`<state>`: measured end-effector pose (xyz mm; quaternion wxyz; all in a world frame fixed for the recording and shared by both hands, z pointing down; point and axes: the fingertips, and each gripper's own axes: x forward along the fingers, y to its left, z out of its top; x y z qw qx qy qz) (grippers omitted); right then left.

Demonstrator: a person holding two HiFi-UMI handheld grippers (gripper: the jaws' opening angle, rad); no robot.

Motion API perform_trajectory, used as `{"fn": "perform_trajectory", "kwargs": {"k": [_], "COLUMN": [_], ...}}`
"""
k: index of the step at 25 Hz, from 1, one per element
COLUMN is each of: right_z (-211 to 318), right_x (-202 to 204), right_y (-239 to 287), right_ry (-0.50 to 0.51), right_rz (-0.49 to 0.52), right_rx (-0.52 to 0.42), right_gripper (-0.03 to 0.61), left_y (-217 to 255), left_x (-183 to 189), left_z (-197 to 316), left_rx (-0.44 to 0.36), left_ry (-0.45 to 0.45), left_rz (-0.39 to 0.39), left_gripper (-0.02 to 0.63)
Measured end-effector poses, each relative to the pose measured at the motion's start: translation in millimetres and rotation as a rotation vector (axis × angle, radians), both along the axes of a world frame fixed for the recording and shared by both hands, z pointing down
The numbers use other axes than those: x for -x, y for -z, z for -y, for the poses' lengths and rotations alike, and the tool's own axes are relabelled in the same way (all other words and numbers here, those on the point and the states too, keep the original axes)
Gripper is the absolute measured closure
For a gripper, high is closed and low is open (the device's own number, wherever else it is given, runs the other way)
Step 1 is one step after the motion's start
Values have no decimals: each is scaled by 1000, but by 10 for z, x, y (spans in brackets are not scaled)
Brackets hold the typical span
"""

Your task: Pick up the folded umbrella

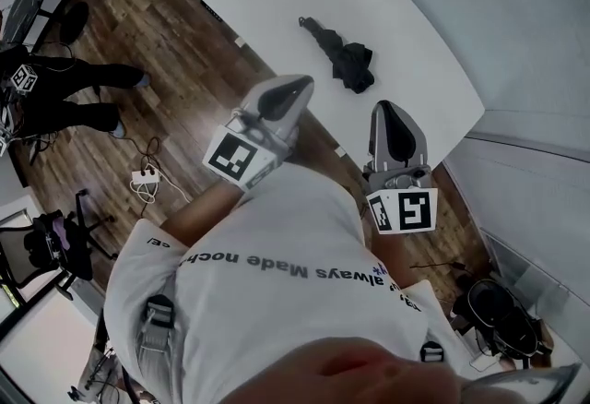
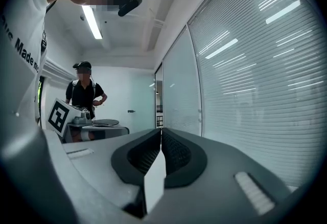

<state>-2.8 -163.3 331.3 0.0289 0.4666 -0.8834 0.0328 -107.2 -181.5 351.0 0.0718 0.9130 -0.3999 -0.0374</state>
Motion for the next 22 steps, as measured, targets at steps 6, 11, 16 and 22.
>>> {"fn": "perform_trajectory", "kwargs": {"k": [6,11,16,22], "right_z": [361,558,680,746], "right_x": [32,-136,-353,-559], "right_y": [-42,-103,-127,-147], "right_ry": [-51,-77,-79,-73], "right_rz": [2,6,5,0], "right_rx": [5,18,29,42], "right_gripper": [574,574,574,574], "left_y": [-44,-90,-132,-312], "left_x": [9,-147,-344,-586], "left_z": [424,659,823,973], "left_rx": [5,8,-10,-58], "left_ry": [-47,-80,-90,-131], "left_rz": [7,10,51,178], "left_gripper": [611,611,609,519]}}
